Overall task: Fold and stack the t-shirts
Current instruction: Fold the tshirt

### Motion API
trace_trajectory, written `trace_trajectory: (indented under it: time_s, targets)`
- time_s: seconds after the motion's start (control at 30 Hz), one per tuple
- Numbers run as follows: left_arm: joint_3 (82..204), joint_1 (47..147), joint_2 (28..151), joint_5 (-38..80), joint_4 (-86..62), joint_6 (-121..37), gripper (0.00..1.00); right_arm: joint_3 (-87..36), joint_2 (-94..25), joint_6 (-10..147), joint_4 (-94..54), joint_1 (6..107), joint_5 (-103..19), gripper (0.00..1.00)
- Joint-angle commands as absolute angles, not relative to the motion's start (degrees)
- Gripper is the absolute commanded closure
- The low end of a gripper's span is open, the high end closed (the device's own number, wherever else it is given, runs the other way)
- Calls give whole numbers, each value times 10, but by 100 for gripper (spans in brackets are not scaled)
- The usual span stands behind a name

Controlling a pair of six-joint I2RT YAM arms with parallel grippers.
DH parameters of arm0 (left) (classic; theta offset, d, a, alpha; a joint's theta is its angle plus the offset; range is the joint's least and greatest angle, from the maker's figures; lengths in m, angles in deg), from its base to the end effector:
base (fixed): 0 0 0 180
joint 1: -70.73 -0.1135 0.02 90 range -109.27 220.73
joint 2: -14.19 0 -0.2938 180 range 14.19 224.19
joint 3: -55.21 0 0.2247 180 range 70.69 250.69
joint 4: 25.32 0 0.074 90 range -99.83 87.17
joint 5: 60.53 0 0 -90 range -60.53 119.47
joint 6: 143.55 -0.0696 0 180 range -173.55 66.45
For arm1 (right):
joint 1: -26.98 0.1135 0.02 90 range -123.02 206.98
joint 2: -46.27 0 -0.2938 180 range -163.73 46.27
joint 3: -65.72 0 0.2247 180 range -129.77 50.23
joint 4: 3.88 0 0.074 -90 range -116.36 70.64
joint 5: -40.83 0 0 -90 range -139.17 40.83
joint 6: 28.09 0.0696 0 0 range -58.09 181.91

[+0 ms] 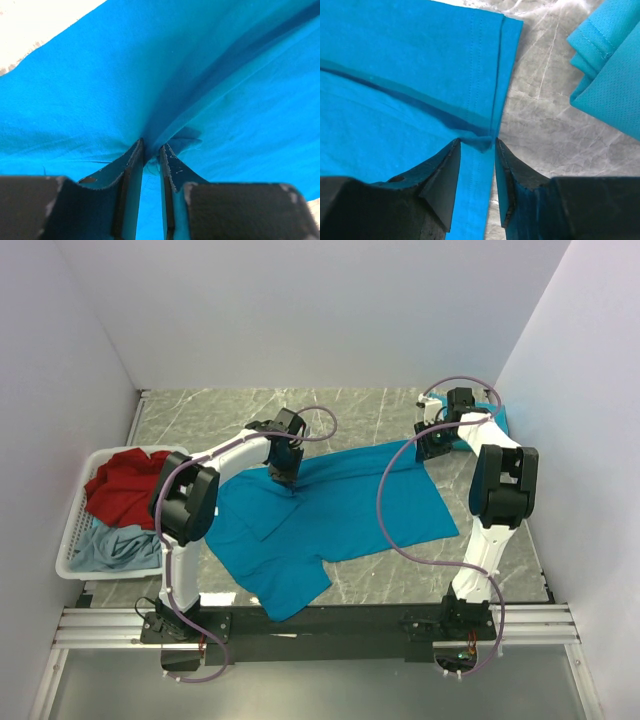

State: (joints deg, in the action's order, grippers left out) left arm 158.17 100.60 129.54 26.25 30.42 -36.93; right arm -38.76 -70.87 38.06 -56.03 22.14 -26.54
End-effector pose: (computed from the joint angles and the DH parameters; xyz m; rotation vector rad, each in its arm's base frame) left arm 0.3611 -0.2119 0.1976 0.3380 2.7784 -0.2857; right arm 0.4328 -0.0098 0.2006 -0.5439 2.5445 0.3600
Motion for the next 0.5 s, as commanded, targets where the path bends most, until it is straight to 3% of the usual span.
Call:
trace_trajectory:
  time_s: [0.0,0.27,0.47]
  targets:
    - [1581,1009,1262,253,299,-375,75,-404,-707,386,-554,222,-275,59]
    - [1581,1010,1264,255,301,-374,75,-415,-726,383,-566,228,-261,65]
    - [1582,1010,1257,264,302,-375,74,-407,-714,376,-561,228,-257,89]
